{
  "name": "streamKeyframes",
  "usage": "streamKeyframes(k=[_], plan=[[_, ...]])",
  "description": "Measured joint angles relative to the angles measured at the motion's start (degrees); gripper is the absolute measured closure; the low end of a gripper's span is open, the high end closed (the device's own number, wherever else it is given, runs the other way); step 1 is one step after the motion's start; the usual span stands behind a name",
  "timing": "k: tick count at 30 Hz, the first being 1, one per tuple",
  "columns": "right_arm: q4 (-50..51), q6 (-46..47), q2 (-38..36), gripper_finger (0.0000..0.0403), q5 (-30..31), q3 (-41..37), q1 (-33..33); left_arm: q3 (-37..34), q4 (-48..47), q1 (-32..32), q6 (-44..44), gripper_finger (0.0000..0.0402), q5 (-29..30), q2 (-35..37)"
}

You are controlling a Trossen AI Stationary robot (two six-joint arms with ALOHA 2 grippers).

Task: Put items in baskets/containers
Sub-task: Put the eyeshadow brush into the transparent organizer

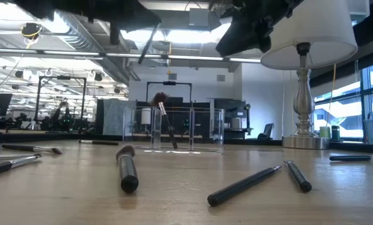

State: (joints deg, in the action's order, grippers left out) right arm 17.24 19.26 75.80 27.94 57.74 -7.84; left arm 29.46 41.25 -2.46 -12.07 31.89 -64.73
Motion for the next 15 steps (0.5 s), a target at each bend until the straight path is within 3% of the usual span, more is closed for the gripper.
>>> streamKeyframes(k=[4, 10, 15], plan=[[1.60, 0.24, -1.71, 0.0276, 4.03, 0.01, -1.64, -4.89, 13.24, -0.09, -3.12, 0.0397, 1.69, -6.25], [1.80, -0.30, -2.79, 0.0276, 5.93, 0.02, -2.45, -4.27, 30.38, -0.07, -1.78, 0.0397, 1.40, -18.64], [1.92, -0.61, -2.83, 0.0276, 6.11, 0.02, -2.42, -1.36, 34.81, -0.08, -0.83, 0.0399, 1.56, -27.27]])
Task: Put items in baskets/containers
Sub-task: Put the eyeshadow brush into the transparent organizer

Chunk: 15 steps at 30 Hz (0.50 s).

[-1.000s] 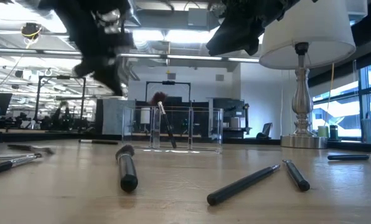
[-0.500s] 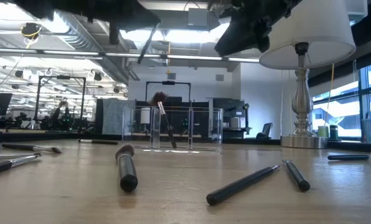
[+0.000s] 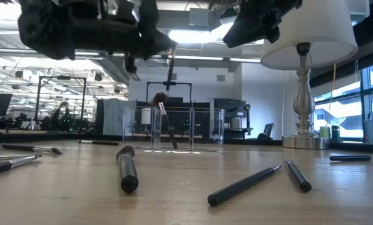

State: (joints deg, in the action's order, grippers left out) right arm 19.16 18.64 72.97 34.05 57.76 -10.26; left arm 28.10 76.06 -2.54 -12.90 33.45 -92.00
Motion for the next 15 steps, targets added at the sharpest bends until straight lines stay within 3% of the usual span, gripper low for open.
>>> streamKeyframes(k=[6, 15], plan=[[0.03, -0.93, 0.00, 0.0276, -0.08, 0.00, 0.00, 2.52, -0.01, 0.01, 0.30, 0.0390, 0.00, -5.78], [2.03, -0.78, 0.00, 0.0276, -0.14, 0.00, 0.00, 2.60, -0.93, -0.16, 3.54, 0.0354, 0.12, -5.56]])
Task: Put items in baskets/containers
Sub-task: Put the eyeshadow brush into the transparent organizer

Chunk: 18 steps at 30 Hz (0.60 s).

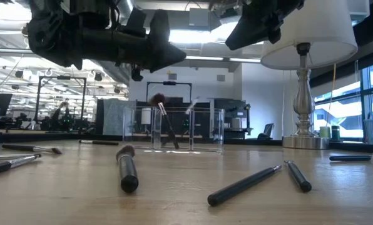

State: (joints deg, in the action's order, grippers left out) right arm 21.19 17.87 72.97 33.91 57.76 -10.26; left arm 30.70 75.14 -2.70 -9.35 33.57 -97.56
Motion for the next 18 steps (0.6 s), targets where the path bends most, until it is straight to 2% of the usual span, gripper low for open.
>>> streamKeyframes(k=[4, 8, 12, 15, 18], plan=[[0.20, 0.15, 0.00, 0.0276, 0.00, 0.00, -0.01, 0.00, -0.68, -0.11, 4.16, 0.0336, 2.49, 0.82], [1.01, 0.87, 0.00, 0.0276, 0.00, 0.00, -0.01, 0.00, -6.94, -0.39, 7.14, 0.0316, 9.78, 5.58], [1.49, 1.15, 0.00, 0.0276, 0.00, 0.00, 0.00, 0.00, -27.78, 0.66, 7.12, 0.0303, 10.35, 15.02], [1.49, 1.65, 0.00, 0.0276, -0.02, 0.00, 0.00, 0.02, -47.79, 3.38, 2.78, 0.0299, 7.65, 23.00], [1.51, 2.44, 0.00, 0.0276, -0.02, 0.00, 0.00, 0.02, -66.81, 8.18, -3.96, 0.0299, 2.34, 30.21]])
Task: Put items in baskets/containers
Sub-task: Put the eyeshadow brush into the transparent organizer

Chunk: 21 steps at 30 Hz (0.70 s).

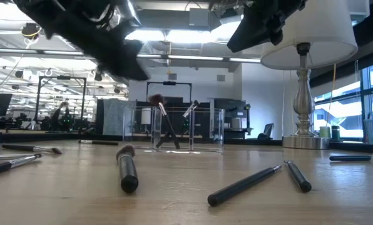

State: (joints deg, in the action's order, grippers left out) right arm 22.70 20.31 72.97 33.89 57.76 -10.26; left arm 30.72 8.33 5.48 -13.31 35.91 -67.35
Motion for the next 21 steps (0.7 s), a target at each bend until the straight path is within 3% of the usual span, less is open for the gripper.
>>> streamKeyframes(k=[4, 9, 12, 21], plan=[[-0.02, 0.49, 0.00, 0.0276, 0.00, 0.00, 0.00, -0.02, -19.30, 7.70, -5.85, 0.0299, -6.24, 5.86], [-0.04, 0.73, 0.00, 0.0276, -0.02, 0.00, 0.00, -0.02, -33.25, 16.13, -0.66, 0.0293, -8.49, 6.53], [-0.04, 0.73, 0.00, 0.0276, -0.02, 0.00, 0.00, -0.02, -35.57, 19.78, 4.85, 0.0282, -11.91, 4.67], [0.48, 0.29, 0.00, 0.0276, -1.03, 0.02, 0.02, -0.02, -36.15, 31.74, 4.95, 0.0244, -21.77, -1.93]])
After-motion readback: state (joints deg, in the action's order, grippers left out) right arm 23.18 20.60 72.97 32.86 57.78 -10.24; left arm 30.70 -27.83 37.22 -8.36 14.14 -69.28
